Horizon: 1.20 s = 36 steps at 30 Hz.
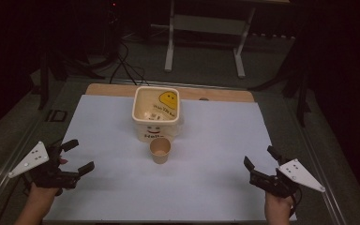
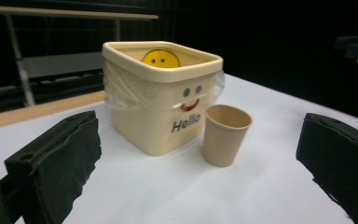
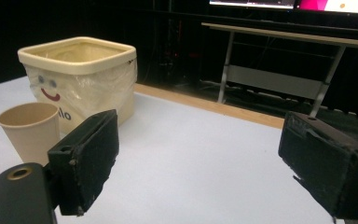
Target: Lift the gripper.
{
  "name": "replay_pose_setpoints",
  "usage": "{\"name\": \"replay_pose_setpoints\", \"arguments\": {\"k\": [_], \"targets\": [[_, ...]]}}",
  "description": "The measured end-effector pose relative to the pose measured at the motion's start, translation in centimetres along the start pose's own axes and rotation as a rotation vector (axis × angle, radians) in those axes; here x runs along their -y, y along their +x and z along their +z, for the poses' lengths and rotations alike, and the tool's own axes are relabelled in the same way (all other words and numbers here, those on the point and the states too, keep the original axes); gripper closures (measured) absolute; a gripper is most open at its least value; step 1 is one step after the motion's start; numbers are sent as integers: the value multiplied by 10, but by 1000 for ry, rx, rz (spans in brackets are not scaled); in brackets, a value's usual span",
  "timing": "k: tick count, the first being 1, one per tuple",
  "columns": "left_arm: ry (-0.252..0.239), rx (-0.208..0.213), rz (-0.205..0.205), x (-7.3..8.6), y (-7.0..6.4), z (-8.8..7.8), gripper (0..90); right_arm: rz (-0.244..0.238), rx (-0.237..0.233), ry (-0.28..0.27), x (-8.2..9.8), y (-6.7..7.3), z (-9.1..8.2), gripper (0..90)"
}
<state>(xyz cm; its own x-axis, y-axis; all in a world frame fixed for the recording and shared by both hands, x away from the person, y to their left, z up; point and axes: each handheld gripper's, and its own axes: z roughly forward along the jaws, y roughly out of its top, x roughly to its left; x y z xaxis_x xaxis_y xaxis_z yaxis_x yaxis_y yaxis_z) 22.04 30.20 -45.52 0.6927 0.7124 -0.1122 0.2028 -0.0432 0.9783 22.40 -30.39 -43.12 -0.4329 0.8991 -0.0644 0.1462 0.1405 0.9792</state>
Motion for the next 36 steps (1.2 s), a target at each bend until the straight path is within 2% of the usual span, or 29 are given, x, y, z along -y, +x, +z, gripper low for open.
{"name": "replay_pose_setpoints", "arguments": {"k": [4, 6, 9, 10, 13, 21, 22, 24, 28, 31, 33, 36], "targets": [[8, 7, -7, -3, -2, -1, 7, -8, 4, 5, 0, 0, 0, 122], [24, -10, -8, -6, -3, -1, 7, -16, 4, 5, 0, 1, -1, 121], [44, 13, -10, -11, -4, -2, 7, -15, 3, 5, -1, 2, -1, 122], [48, 10, 3, -14, -5, -3, 7, -15, 0, 4, -2, 2, -2, 122], [49, 37, 4, -24, -5, -3, 7, -15, 1, 4, -2, 3, -2, 121], [103, 116, 24, -58, -2, 2, 7, -11, -19, 5, -4, 4, -3, 122], [103, 116, 24, -58, -2, 2, 7, -11, -19, 5, -4, 4, -3, 122], [127, 140, 31, -69, -1, 6, 7, -11, -30, 8, -4, 5, -2, 121], [143, 157, 39, -78, -1, 11, 7, -14, -39, 11, -4, 5, -1, 121], [180, 185, 69, -88, -3, 20, 7, -11, -42, 10, -4, 5, -1, 121], [198, 194, 77, -92, -4, 26, 7, -11, -43, 14, -4, 4, -1, 122], [230, 229, 91, -97, -6, 34, 8, -10, -46, 19, -4, 4, 0, 122]]}}
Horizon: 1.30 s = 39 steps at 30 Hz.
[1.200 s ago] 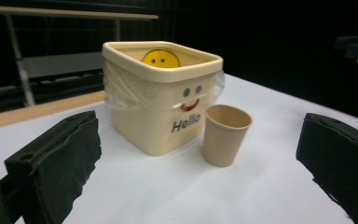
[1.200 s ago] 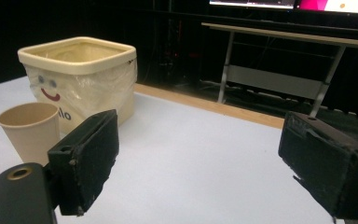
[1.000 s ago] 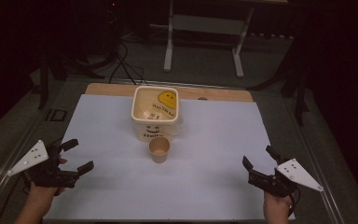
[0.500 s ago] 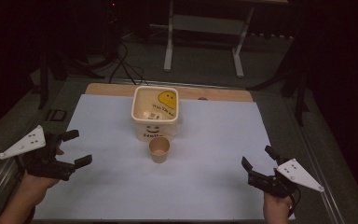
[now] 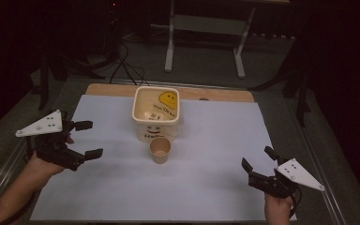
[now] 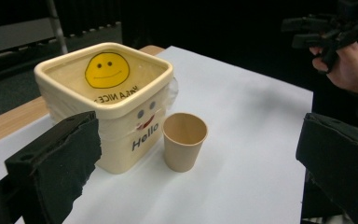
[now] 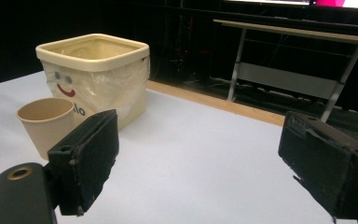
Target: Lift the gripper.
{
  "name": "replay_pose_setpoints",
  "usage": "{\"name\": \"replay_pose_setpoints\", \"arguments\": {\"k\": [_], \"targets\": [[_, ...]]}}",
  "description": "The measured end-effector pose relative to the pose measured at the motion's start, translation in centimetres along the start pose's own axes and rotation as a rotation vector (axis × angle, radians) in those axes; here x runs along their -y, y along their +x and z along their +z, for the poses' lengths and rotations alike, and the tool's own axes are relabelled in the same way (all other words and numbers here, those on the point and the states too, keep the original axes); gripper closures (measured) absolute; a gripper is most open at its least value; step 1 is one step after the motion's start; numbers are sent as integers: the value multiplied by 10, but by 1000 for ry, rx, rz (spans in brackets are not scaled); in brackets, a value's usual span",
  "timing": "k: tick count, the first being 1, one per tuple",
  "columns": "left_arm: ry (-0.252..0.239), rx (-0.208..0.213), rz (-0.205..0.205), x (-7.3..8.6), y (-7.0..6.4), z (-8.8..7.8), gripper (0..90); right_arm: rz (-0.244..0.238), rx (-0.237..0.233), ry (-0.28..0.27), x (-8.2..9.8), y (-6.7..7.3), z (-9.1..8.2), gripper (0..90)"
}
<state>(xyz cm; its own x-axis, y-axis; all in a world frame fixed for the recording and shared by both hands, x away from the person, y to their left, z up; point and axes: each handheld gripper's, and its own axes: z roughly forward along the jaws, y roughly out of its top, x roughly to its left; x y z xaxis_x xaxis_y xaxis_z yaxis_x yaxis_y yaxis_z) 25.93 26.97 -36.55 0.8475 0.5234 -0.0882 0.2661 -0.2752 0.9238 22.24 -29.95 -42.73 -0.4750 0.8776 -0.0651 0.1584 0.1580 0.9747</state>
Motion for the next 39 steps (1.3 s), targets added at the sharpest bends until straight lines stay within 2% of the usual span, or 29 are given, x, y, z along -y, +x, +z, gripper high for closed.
{"name": "replay_pose_setpoints", "arguments": {"k": [2, 3, 4, 7, 11, 12, 16, 17, 18, 22, 24, 25, 33, 39], "targets": [[13, 15, 13, -4, -1, 5, 7, -3, -2, 0, 0, 0, 0, 122], [19, 36, 11, -6, 0, 7, 7, -5, -1, 1, 0, 0, 0, 122], [19, 36, 11, -6, 0, 7, 7, -5, -1, 1, 0, 0, 0, 122], [46, 50, 43, -15, -2, 16, 8, -4, -5, 4, 0, 0, 0, 121], [74, 92, 62, -23, -4, 25, 7, -5, -10, 5, 0, 0, 1, 122], [81, 86, 76, -25, -5, 27, 8, -4, -9, 5, 0, 1, 1, 122], [116, 118, 103, -32, -8, 36, 8, -6, -11, 9, 0, 1, 1, 122], [119, 113, 112, -34, -9, 38, 8, -8, -12, 11, 0, 1, 1, 122], [126, 127, 111, -36, -9, 40, 8, -9, -13, 11, 0, 1, 1, 122], [144, 140, 131, -40, -11, 45, 8, -11, -15, 13, 0, 1, 1, 122], [170, 145, 151, -45, -12, 52, 8, -10, -14, 15, 0, 1, 2, 122], [174, 159, 152, -46, -13, 54, 8, -11, -18, 15, 0, 1, 2, 122], [263, 168, 207, -51, -18, 71, 8, -16, -24, 26, 1, 1, 3, 122], [301, 166, 239, -58, -21, 81, 8, -14, -25, 31, 1, 1, 4, 122]]}}
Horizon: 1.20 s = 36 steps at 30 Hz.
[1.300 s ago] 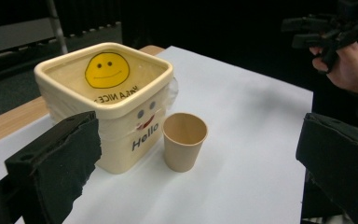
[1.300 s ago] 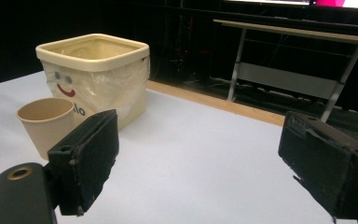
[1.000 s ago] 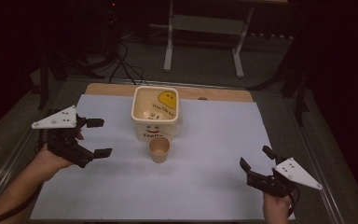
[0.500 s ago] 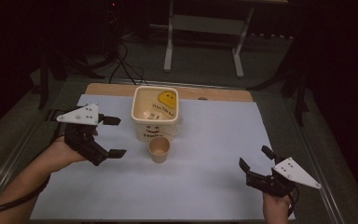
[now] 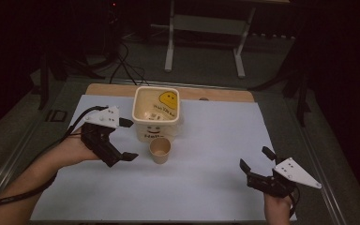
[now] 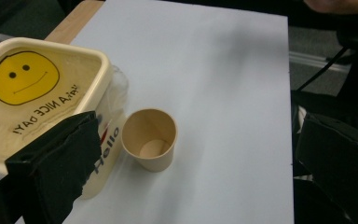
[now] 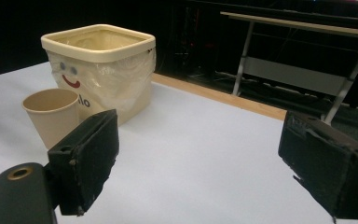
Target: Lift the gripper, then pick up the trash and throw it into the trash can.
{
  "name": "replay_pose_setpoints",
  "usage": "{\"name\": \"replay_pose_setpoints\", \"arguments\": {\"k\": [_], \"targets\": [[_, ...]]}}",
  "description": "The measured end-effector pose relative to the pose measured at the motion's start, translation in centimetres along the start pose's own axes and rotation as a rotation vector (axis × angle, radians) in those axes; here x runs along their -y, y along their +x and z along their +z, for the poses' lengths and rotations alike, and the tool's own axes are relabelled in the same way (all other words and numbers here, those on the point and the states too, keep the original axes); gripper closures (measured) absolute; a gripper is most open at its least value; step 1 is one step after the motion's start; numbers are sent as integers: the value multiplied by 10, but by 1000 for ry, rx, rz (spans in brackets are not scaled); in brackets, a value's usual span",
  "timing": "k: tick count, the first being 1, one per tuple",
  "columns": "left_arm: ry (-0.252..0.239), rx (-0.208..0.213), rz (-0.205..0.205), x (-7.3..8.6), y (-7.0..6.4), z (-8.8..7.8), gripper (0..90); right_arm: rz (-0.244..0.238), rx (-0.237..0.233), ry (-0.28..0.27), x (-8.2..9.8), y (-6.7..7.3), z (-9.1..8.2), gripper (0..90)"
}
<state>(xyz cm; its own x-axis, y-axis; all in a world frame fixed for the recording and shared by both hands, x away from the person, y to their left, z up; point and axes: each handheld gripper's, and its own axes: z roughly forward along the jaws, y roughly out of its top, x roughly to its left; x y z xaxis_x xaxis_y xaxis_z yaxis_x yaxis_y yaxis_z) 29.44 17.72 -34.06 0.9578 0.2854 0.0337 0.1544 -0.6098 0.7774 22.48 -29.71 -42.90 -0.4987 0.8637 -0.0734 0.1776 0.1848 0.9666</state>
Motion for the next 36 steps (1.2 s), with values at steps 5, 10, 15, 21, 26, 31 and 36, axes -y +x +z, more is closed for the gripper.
{"name": "replay_pose_setpoints", "arguments": {"k": [5, 10, 15, 21, 26, 31, 36], "targets": [[43, 4, 21, -7, 2, 4, 8, -6, -5, 6, 0, 0, 1, 122], [96, 16, 40, -12, 2, 12, 8, -3, -8, 9, 0, 0, 1, 122], [152, 29, 67, -18, 0, 21, 8, -7, -10, 12, 1, 0, 2, 122], [196, 26, 87, -22, -1, 31, 8, -6, -14, 16, 1, 0, 2, 122], [227, 35, 97, -24, 1, 38, 17, -2, -15, 18, 1, -1, 3, 122], [252, 45, 116, -27, 1, 49, 17, -1, -20, 22, 1, 0, 3, 122], [263, 63, 136, -29, 0, 59, 52, -4, -21, 21, 1, 0, 3, 122]]}}
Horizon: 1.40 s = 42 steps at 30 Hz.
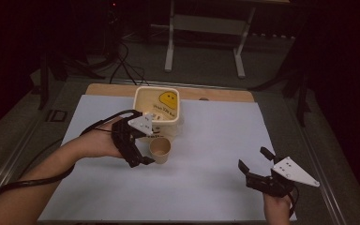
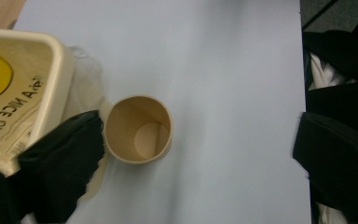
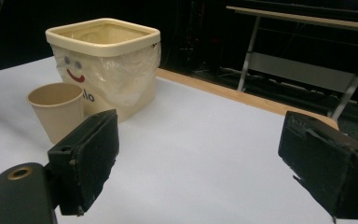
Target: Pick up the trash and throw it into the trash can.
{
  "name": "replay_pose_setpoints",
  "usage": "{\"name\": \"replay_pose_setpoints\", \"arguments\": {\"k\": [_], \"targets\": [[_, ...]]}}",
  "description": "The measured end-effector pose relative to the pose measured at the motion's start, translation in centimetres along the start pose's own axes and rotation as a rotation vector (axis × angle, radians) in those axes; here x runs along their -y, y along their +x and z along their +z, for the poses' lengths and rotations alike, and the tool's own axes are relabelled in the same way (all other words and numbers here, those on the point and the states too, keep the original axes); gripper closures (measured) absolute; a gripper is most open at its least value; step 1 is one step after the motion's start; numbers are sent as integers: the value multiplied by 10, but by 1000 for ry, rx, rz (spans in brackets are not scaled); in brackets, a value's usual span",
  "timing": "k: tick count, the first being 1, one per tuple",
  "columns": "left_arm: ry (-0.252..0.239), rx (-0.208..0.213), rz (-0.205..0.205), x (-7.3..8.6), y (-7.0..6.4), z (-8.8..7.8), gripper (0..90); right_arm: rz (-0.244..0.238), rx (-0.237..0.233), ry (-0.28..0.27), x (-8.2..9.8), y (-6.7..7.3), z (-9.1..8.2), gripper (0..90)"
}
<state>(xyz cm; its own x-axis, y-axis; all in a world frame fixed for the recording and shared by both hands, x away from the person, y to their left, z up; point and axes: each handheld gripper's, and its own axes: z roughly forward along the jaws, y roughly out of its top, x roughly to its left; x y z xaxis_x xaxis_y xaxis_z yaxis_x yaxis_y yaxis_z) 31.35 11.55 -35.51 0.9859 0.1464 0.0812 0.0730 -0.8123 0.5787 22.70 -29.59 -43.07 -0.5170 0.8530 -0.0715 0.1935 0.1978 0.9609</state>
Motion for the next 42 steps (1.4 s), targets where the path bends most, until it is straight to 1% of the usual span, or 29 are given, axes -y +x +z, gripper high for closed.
{"name": "replay_pose_setpoints", "arguments": {"k": [2, 3, 5, 6, 7, 8, 9, 10, 12, 13, 14, 15, 16, 18, 19, 20, 22, 23, 24, 25, 27, 28, 29, 30, 33, 38, 40, 41, 42], "targets": [[2, 7, -2, -1, 0, 3, 53, 1, 0, 0, 0, 0, 0, 122], [18, 1, 1, -1, 1, 9, 61, -1, -2, 2, 0, 0, 0, 122], [45, -10, 3, -1, 2, 15, 111, -1, -3, 4, 0, 0, 1, 122], [44, -8, -1, 0, 2, 18, 118, -2, -2, 4, 0, 0, 0, 122], [44, -8, -1, 0, 2, 18, 146, -2, -2, 4, 0, 0, 0, 122], [54, -17, -7, 1, 3, 23, 157, -1, -3, 4, 0, 0, 0, 122], [61, -11, -6, 1, 4, 25, 166, -2, -2, 4, 0, 0, 0, 122], [68, -21, -5, 1, 4, 28, 179, -4, -2, 6, 0, 0, 0, 122], [74, -21, -8, 2, 4, 31, 243, -4, -5, 7, 0, 0, 1, 123], [102, -29, -2, 3, 4, 38, 264, -7, -6, 8, 0, 0, 1, 122], [107, -23, -4, 4, 4, 41, 298, -7, -7, 8, 0, 0, 1, 122], [112, -26, -3, 5, 5, 45, 307, -9, -6, 8, 0, 1, 1, 122], [117, -27, -3, 6, 5, 48, 349, -10, -7, 9, 0, 1, 1, 122], [128, -32, 0, 7, 6, 54, 393, -10, -7, 8, 0, 1, 0, 122], [137, -26, 4, 8, 7, 57, 429, -9, -7, 9, 0, 1, 0, 122], [143, -32, 2, 8, 7, 60, 464, -10, -7, 8, 0, 1, 0, 122], [160, -20, 8, 9, 8, 66, 506, -10, -8, 9, 0, 0, 0, 122], [170, -29, 18, 9, 8, 69, 515, -11, -8, 9, 1, 0, 0, 123], [175, -22, 17, 9, 8, 71, 539, -12, -9, 9, 1, 0, 0, 122], [184, -23, 21, 9, 8, 74, 559, -11, -10, 9, 1, 0, 0, 122], [210, -22, 39, 9, 9, 78, 603, -8, -11, 9, 1, 0, 0, 122], [219, -32, 47, 8, 9, 80, 611, -9, -10, 9, 1, 0, 0, 122], [221, -28, 48, 8, 9, 82, 631, -10, -9, 8, 1, 0, 0, 122], [234, -28, 62, 8, 10, 84, 652, -10, -10, 8, 1, 0, 0, 122], [253, -30, 79, 9, 12, 90, 702, -10, -11, 7, 1, 0, 0, 122], [267, -17, 83, 10, 15, 97, 770, -13, -13, 1, 1, 0, 0, 122], [273, -8, 79, 11, 16, 100, 781, -11, -14, 2, 1, 0, 0, 122], [279, -4, 88, 10, 17, 101, 804, -13, -13, 5, 1, 0, 1, 122], [279, -1, 86, 11, 17, 103, 814, -11, -14, 5, 2, 0, 1, 122]]}}
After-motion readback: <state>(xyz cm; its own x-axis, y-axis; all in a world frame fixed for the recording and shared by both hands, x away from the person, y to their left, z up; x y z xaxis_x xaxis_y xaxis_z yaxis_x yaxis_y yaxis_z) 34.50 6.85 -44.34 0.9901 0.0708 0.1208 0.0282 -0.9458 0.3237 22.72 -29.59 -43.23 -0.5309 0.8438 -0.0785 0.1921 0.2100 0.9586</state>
